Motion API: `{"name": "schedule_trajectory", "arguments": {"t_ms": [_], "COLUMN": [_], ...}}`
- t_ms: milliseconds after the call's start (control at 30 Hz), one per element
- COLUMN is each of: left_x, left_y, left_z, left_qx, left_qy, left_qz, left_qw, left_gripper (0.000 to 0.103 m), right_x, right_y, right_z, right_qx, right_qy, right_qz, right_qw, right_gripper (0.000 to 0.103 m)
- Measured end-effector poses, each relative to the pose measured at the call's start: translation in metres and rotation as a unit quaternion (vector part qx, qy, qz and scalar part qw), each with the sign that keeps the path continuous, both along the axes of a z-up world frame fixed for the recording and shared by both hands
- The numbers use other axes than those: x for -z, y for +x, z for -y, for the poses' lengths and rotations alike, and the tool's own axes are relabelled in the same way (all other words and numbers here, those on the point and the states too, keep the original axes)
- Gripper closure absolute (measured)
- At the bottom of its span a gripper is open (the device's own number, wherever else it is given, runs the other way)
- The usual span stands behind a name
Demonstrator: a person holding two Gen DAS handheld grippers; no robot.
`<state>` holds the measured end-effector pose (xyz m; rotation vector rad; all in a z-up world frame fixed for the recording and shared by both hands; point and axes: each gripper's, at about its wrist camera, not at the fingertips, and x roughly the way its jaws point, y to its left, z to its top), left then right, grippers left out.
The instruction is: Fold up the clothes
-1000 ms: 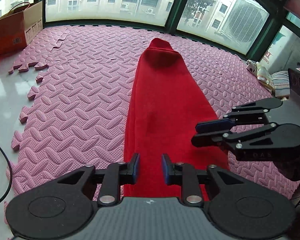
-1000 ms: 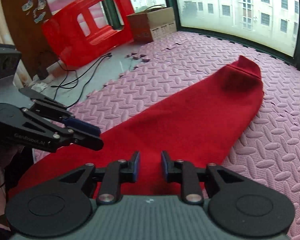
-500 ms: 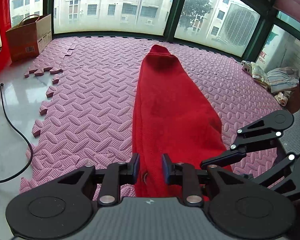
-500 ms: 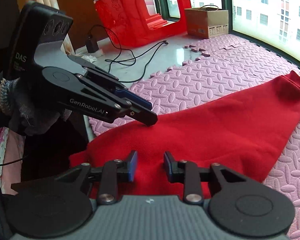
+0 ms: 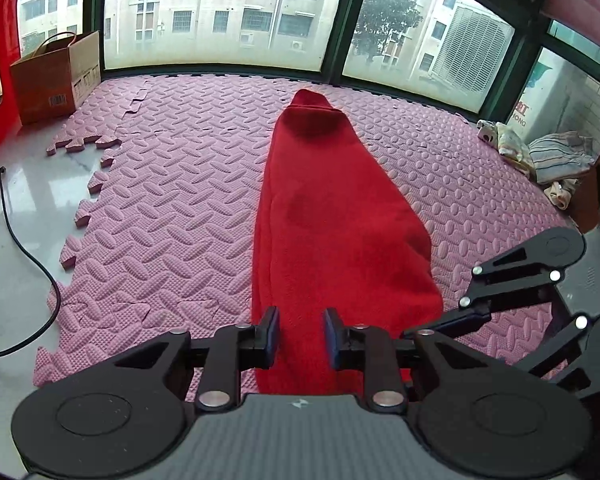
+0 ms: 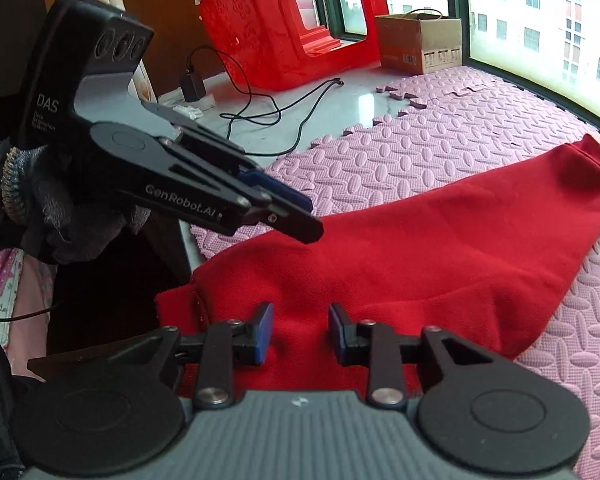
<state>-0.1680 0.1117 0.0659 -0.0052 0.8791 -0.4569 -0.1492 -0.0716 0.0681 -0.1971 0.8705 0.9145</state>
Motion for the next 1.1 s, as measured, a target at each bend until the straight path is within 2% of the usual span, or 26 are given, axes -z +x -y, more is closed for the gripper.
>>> {"name": "schedule_trajectory", "arguments": {"t_ms": [67,233,400,500,567,700,833,933,1100], "left_x": [0.003,0.009,0.000,-0.003,-0.001,0.007,0.005,0.004,0.006], "left_y": [0.001,0.001,0.005,0.013,0.019,0.029,0.039,0.048,0.064], "left_z": [0.003,-0.001,-0.002,0.004,0.008,0.008,0.008,0.012,0.021], "left_qx": [0.007,0.000,-0.001,0.003,0.004,0.004,-0.001,-0.002,0.002], "left_qy": [0.006,0.010,0.002,-0.005,0.001,0.013,0.008,0.008,0.014], "left_qz": [-0.003,-0.015,-0.013,-0.011,-0.013,-0.029,-0.034,-0.036,-0.044], "left_qw": [1.0000,0.9998,0.9999,0.9999,0.9999,0.9995,0.9994,0.9993,0.9989], "left_gripper": [0.077,0.077,0.077,0.077,0.077,0.077,0.077,0.076,0.076], "right_x": [-0.003,0.014,0.002,0.003,0.012,0.012,0.011,0.010,0.023], "right_y": [0.008,0.019,0.028,0.047,0.060,0.082,0.104,0.120,0.188], "right_z": [0.013,0.033,0.043,0.046,0.047,0.066,0.084,0.098,0.126], "right_qx": [0.024,0.047,0.051,0.076,0.088,0.114,0.140,0.160,0.244], "right_qy": [-0.005,-0.040,-0.027,-0.016,-0.023,-0.012,0.001,0.010,0.046], "right_qz": [0.012,-0.012,0.004,0.011,0.006,-0.001,-0.008,-0.014,-0.037], "right_qw": [1.000,0.998,0.998,0.997,0.996,0.993,0.990,0.987,0.968], "right_gripper": [0.066,0.066,0.066,0.066,0.066,0.066,0.066,0.066,0.066]}}
